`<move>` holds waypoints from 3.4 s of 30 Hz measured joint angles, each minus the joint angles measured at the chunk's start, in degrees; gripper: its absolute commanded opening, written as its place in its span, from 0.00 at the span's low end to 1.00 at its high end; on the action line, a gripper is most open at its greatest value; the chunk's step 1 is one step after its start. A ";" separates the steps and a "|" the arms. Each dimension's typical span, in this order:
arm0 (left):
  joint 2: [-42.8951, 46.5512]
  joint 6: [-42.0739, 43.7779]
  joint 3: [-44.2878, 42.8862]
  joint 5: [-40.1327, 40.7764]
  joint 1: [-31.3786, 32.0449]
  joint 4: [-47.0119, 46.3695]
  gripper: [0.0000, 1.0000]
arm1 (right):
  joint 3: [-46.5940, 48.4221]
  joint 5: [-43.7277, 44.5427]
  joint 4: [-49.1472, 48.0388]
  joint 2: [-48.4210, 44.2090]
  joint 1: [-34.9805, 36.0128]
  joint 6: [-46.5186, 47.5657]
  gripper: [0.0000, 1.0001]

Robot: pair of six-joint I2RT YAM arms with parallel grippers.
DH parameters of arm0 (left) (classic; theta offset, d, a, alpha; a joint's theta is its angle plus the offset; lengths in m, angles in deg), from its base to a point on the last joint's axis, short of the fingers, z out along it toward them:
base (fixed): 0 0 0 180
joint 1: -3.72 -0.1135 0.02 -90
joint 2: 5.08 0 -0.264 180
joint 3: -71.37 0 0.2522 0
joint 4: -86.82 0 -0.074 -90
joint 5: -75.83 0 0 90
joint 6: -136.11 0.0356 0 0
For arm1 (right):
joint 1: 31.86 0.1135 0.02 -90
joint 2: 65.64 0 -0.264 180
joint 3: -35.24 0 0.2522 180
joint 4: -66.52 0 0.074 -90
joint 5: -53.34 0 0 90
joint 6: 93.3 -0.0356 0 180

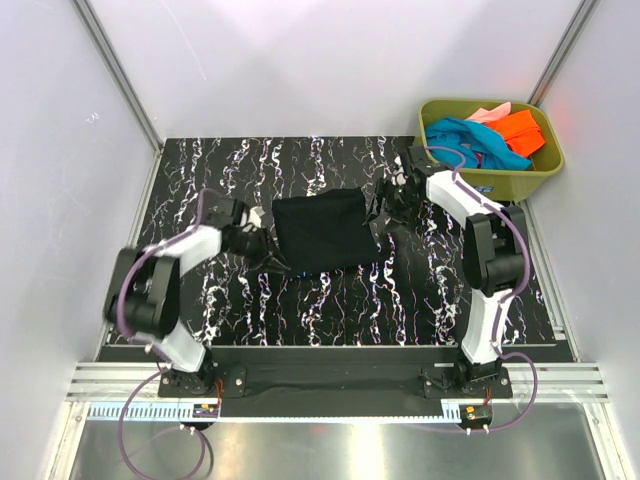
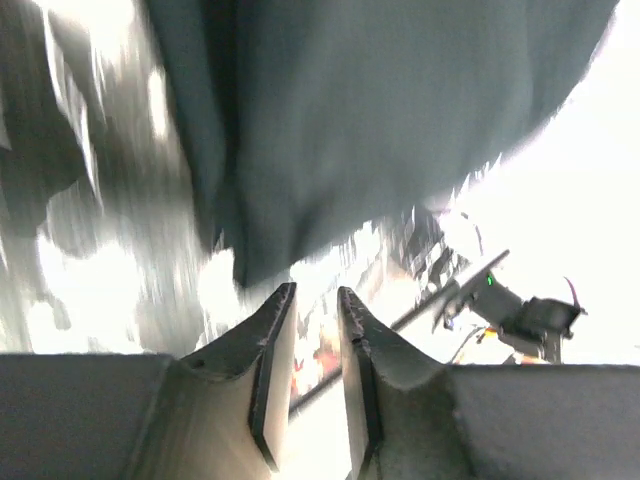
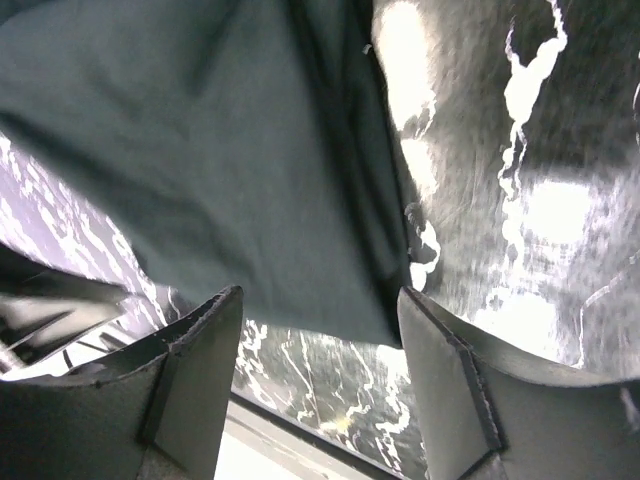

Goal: Fold and stack the t-shirts
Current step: Fold the tshirt

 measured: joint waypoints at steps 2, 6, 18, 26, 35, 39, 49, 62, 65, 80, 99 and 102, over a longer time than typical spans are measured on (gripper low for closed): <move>7.04 -0.46 3.50 1.20 -0.44 2.10 0.36 | -1.49 -0.28 0.02 -2.32 0.00 1.29 0.71; 13.62 1.31 1.57 4.22 -3.26 4.92 0.39 | -1.49 -2.71 -0.98 -3.15 0.00 4.00 0.67; -4.94 9.11 -20.96 3.50 -8.20 -0.76 0.37 | 12.02 -7.52 -8.13 8.35 0.00 10.62 0.48; -15.12 11.98 -26.86 3.87 -7.10 -1.84 0.32 | 23.58 -7.04 -8.17 18.32 0.00 13.55 0.48; -18.97 12.83 -31.61 4.37 -5.57 -1.86 0.36 | 27.47 -7.19 -7.21 21.51 0.00 14.69 0.49; -21.42 13.16 -33.81 4.74 -5.09 -1.07 0.35 | 27.47 -7.50 -7.19 22.05 0.00 14.71 0.49; -22.99 14.49 -35.60 8.66 -4.55 2.21 0.36 | 27.47 -7.50 -6.99 22.25 0.00 14.71 0.50; -20.70 12.48 -31.95 8.24 -2.93 -0.02 0.30 | 27.45 -7.63 -6.86 22.27 0.00 14.56 0.48; -20.72 11.78 -32.00 7.26 -2.51 -0.39 0.16 | 27.45 -7.74 -6.86 22.27 0.00 14.45 0.34; -5.35 10.08 -26.67 6.93 -1.57 0.96 0.00 | 13.49 -9.11 -7.58 10.29 0.07 11.47 0.07; 19.54 4.85 -14.14 12.09 6.47 3.21 0.00 | -4.70 -11.21 -7.80 -21.11 0.83 9.40 0.02; 19.45 4.87 -15.32 12.83 6.47 4.44 0.00 | -4.07 -11.26 -6.54 -21.05 0.83 9.49 0.03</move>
